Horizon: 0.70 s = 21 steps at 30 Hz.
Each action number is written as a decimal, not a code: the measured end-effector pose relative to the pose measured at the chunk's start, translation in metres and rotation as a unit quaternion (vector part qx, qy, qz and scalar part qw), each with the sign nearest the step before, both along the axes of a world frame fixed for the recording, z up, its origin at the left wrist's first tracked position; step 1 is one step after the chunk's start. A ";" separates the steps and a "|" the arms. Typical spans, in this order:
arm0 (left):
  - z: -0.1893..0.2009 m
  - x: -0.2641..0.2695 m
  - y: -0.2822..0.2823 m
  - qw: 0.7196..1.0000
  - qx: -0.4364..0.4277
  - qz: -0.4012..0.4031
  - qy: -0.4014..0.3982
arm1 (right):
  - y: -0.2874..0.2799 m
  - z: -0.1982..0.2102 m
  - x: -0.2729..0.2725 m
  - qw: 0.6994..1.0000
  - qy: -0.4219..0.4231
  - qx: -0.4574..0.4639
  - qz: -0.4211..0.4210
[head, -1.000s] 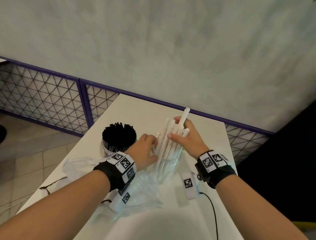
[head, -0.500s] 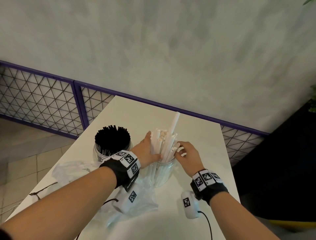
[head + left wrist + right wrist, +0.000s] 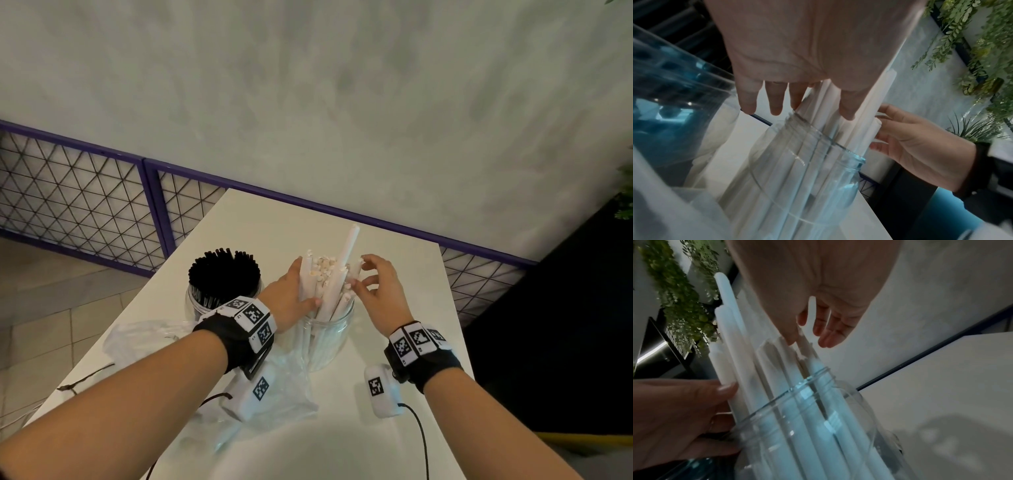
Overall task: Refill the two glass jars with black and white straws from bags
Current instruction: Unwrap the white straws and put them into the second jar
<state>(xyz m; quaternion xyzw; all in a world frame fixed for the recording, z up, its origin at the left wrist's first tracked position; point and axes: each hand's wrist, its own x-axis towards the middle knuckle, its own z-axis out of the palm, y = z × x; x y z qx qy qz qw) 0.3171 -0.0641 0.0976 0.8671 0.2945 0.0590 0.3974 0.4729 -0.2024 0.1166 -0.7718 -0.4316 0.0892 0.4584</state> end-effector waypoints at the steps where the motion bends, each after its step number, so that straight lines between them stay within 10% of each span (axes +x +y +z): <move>1: -0.001 -0.001 0.001 1.000 0.000 0.000 0.003 | -0.004 -0.003 -0.001 1.000 -0.013 0.006 0.005; 10: 0.005 -0.003 -0.002 1.000 -0.005 -0.015 -0.014 | -0.009 0.004 0.007 0.953 -0.288 -0.071 0.070; 21: 0.004 -0.005 -0.001 1.000 -0.009 -0.021 -0.020 | 0.013 0.023 0.013 0.934 -0.295 -0.173 0.106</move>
